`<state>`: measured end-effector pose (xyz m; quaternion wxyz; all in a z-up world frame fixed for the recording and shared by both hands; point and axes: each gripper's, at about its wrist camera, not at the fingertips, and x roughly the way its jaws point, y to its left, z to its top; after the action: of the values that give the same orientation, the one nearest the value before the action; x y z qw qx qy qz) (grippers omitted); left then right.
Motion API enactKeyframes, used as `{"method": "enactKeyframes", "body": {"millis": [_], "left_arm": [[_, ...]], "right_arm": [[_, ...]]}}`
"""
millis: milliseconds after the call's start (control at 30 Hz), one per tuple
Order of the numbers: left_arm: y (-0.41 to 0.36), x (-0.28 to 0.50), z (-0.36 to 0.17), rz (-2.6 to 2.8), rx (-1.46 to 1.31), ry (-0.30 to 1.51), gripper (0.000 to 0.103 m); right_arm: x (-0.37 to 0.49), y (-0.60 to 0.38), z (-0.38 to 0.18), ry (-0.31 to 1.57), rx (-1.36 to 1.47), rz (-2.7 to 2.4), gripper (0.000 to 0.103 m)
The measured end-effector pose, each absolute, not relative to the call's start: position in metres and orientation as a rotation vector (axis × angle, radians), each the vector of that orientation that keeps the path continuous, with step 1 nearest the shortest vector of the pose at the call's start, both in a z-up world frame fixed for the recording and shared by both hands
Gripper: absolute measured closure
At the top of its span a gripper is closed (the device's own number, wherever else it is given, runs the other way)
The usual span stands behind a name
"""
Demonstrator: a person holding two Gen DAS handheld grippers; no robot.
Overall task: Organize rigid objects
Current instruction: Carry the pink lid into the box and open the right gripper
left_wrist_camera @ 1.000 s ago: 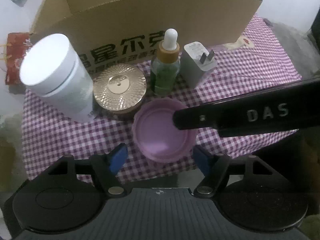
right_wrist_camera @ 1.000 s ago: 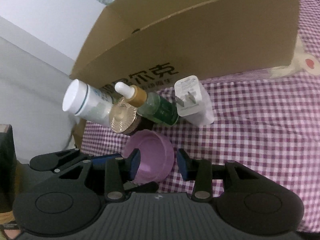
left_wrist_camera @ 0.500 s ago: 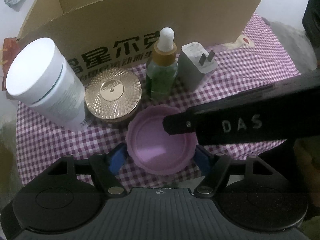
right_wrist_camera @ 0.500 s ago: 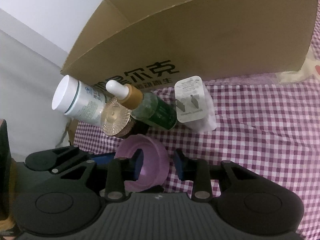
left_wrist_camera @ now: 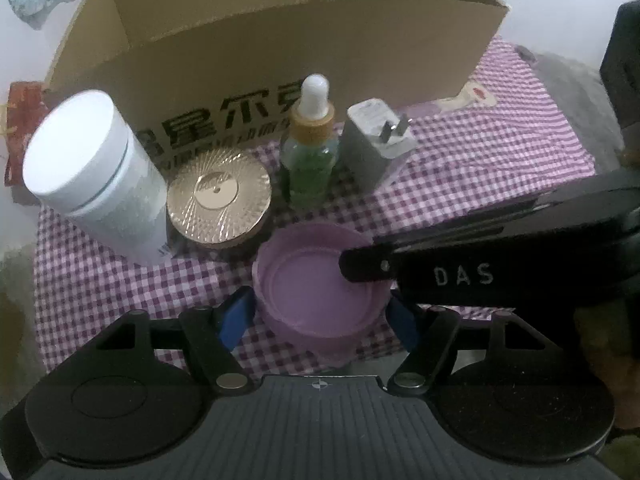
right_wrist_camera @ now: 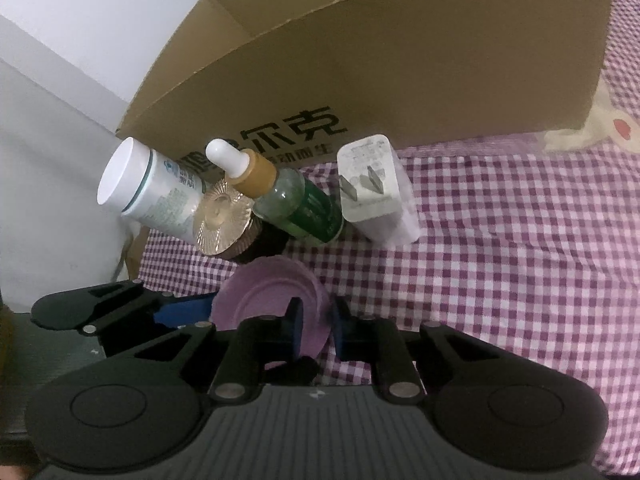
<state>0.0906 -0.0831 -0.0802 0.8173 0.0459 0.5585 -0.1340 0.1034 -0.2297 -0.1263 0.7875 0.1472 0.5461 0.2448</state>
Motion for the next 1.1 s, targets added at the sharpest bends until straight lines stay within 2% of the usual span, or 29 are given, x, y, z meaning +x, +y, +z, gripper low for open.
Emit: {"method": "enactKeyframes", "body": {"millis": [400, 800, 1100], "left_arm": [[-0.096, 0.066, -0.048, -0.307, 0.139, 1.114, 0.032], [-0.104, 0.036, 0.022, -0.318, 0.149, 0.939, 0.032], [-0.091, 0.092, 0.080, -0.266, 0.127, 0.831, 0.032]], "right_arm": [[0.072, -0.261, -0.099, 1.112, 0.369, 0.501, 0.086], [0.038, -0.273, -0.024, 0.938, 0.358, 0.488, 0.086], [0.084, -0.255, 0.051, 0.802, 0.269, 0.557, 0.086]]}}
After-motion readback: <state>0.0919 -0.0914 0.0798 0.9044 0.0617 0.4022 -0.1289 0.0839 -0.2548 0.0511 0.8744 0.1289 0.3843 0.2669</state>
